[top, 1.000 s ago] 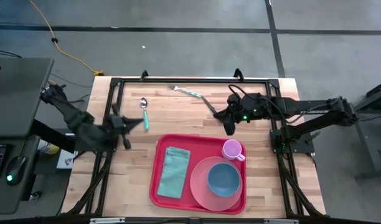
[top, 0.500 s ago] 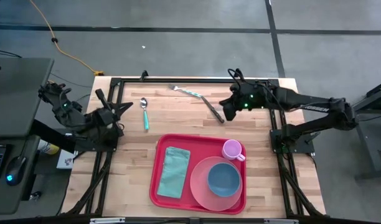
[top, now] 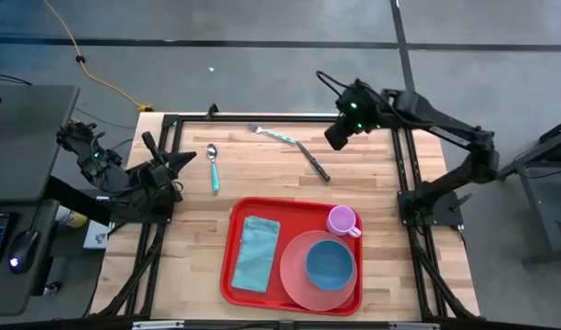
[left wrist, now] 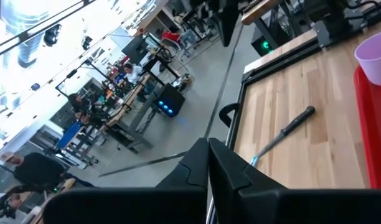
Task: Set up tray
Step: Put the black table knife on the blue table napkin
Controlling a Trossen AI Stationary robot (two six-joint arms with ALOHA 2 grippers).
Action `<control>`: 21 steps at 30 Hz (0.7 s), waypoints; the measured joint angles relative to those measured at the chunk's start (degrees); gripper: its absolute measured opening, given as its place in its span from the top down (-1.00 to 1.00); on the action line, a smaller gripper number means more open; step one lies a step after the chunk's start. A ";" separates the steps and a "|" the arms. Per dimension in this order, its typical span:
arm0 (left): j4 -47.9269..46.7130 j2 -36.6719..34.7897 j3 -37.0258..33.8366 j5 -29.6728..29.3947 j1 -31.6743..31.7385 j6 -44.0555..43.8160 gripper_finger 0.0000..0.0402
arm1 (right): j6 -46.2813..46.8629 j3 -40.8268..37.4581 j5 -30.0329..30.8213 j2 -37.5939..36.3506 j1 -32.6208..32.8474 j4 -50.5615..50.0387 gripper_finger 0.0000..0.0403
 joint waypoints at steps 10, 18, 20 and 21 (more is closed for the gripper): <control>-1.85 -0.02 -0.02 1.10 -0.02 0.03 0.77 | -0.84 0.93 -5.41 9.72 -2.34 -3.18 0.93; -1.79 -0.02 -0.02 1.08 -0.02 0.03 0.77 | 0.95 -1.42 -6.22 11.33 -2.35 -2.35 0.42; -1.68 -0.02 -0.02 1.08 -0.02 0.01 0.77 | 2.10 -1.43 -6.20 11.34 -2.45 -2.29 0.28; -1.66 -0.02 -0.02 1.08 -0.02 0.01 0.77 | 2.93 -1.43 -6.12 11.34 -2.45 -2.31 0.22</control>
